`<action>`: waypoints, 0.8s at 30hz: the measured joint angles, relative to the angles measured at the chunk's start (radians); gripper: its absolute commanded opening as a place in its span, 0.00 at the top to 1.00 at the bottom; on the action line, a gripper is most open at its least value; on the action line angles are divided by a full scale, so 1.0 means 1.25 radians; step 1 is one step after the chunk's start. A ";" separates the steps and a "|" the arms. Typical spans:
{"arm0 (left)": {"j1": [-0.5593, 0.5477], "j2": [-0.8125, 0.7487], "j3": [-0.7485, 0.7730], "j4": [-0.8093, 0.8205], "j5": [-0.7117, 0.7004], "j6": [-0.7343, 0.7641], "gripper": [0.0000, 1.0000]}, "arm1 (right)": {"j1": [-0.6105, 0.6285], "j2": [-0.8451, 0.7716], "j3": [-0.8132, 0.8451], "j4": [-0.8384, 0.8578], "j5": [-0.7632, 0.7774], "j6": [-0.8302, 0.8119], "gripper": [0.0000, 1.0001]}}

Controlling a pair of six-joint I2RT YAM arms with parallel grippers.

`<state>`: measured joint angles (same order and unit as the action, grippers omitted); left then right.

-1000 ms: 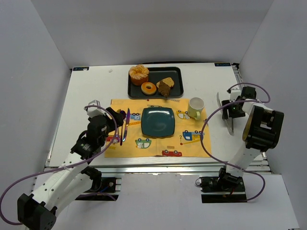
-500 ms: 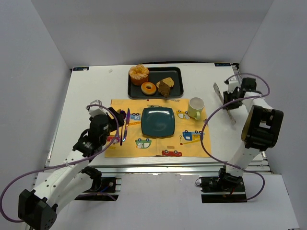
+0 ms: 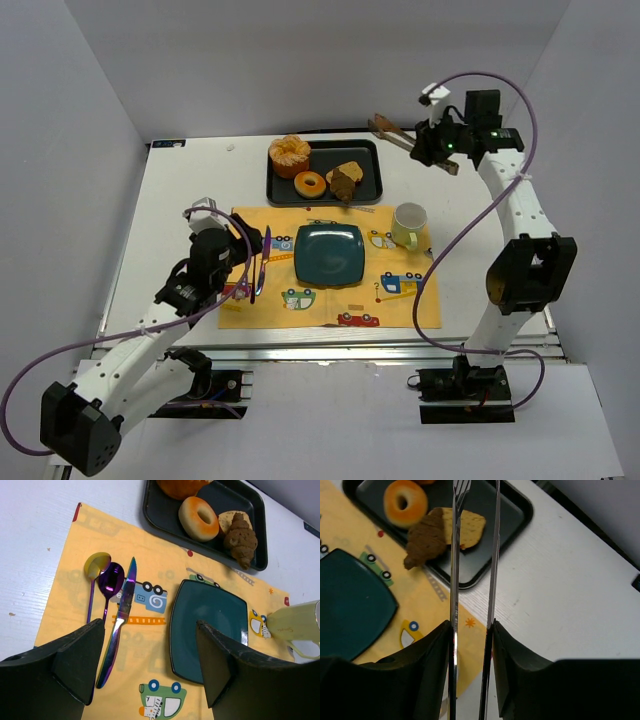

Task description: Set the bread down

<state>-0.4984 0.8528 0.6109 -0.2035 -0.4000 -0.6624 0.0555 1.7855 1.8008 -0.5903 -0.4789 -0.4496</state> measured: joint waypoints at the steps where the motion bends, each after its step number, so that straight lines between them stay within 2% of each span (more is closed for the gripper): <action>1: 0.000 -0.001 0.001 0.001 0.000 0.000 0.18 | 0.017 0.002 0.005 -0.011 -0.002 -0.003 0.58; 7: 0.000 -0.042 0.001 -0.010 -0.007 -0.011 0.18 | 0.091 0.017 0.008 -0.106 -0.010 -0.081 0.61; 10: 0.000 -0.070 -0.002 -0.011 -0.010 -0.021 0.18 | 0.118 0.031 0.008 -0.126 0.007 -0.075 0.63; 19: 0.000 -0.074 -0.002 -0.023 -0.010 -0.027 0.18 | 0.135 0.095 0.017 -0.129 0.038 0.174 0.56; 24: 0.000 -0.072 -0.002 -0.026 -0.010 -0.027 0.18 | 0.135 0.097 0.005 -0.124 0.033 0.269 0.49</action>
<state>-0.4984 0.7631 0.6083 -0.2356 -0.4126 -0.6968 0.2237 1.9072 1.8072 -0.7448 -0.4381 -0.1135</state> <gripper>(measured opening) 0.822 0.497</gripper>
